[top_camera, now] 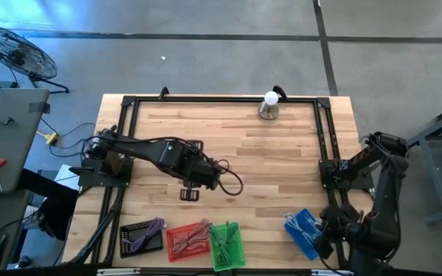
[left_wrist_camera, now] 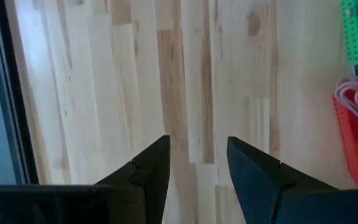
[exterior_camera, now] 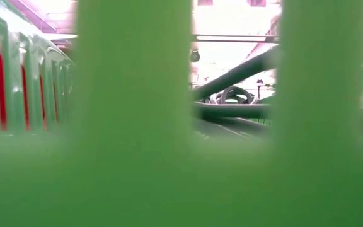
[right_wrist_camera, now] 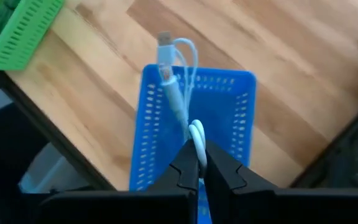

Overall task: Pick & Place USB Port
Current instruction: Put the blue USB charger into the blue bin, then return to Home Position

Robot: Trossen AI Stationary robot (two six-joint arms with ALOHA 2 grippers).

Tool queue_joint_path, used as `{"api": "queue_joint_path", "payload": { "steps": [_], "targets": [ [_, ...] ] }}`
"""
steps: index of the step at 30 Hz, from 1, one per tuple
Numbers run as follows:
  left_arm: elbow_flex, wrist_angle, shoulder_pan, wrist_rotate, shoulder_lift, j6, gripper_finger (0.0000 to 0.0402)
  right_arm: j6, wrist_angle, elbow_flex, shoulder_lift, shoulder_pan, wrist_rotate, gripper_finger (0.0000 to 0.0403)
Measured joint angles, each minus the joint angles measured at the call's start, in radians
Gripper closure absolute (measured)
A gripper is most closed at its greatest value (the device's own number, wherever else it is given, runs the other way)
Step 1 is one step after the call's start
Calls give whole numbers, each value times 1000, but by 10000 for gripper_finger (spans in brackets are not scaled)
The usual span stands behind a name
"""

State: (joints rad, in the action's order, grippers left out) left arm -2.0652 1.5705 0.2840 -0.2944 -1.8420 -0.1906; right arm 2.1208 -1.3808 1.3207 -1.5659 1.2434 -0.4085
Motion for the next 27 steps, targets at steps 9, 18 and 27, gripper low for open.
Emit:
{"api": "queue_joint_path", "payload": {
  "steps": [9,18,27],
  "targets": [
    [28,1,6,-9,11,-25,250,-13,168,-142,1,-41,2,382],
    [28,0,13,28,11,-68,250,-35,238,-217,1,-81,-5,302],
    [28,1,55,-12,76,-50,250,-175,193,-210,127,-143,-224,275]
  ]
}}
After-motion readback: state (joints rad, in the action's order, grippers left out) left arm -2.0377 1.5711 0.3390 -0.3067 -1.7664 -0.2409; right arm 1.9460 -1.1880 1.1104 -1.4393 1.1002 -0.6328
